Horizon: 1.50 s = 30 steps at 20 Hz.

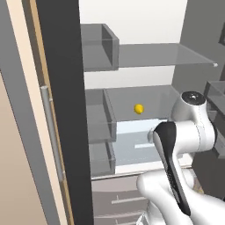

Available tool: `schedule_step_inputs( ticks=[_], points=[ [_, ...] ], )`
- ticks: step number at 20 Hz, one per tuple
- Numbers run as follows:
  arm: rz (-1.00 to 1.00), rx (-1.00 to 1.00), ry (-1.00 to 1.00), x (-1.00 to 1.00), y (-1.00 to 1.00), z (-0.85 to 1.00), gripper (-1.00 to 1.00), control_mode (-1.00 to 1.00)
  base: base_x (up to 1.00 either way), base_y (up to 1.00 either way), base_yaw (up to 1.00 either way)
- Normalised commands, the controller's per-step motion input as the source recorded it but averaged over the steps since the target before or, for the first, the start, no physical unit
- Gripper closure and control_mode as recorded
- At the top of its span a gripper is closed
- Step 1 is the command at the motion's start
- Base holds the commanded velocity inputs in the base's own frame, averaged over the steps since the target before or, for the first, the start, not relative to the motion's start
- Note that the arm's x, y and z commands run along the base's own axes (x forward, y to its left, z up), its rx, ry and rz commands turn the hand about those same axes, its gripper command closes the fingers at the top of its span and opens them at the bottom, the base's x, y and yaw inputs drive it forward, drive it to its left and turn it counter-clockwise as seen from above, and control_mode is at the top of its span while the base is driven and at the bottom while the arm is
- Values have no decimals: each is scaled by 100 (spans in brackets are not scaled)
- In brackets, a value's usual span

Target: Retrieve a lemon from the fridge and place it on the cutting board with the fish.

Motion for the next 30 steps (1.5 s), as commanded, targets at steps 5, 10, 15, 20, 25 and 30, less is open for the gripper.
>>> schedule_step_inputs(
  ticks=[5,10,15,20,25,30],
  points=[
    [0,0,0,0,0,0,-100,100,37,-29,8],
    [0,0,0,0,0,0,-100,100,13,-19,3],
    [2,0,-18,22,-3,0,-100,-100,1,-1,0],
    [0,0,-18,21,-6,10,-100,-100,0,0,0],
    [0,0,-6,31,0,35,-100,-100,0,0,0],
    [-3,0,-10,84,-3,0,-100,-100,0,0,0]
  ],
)
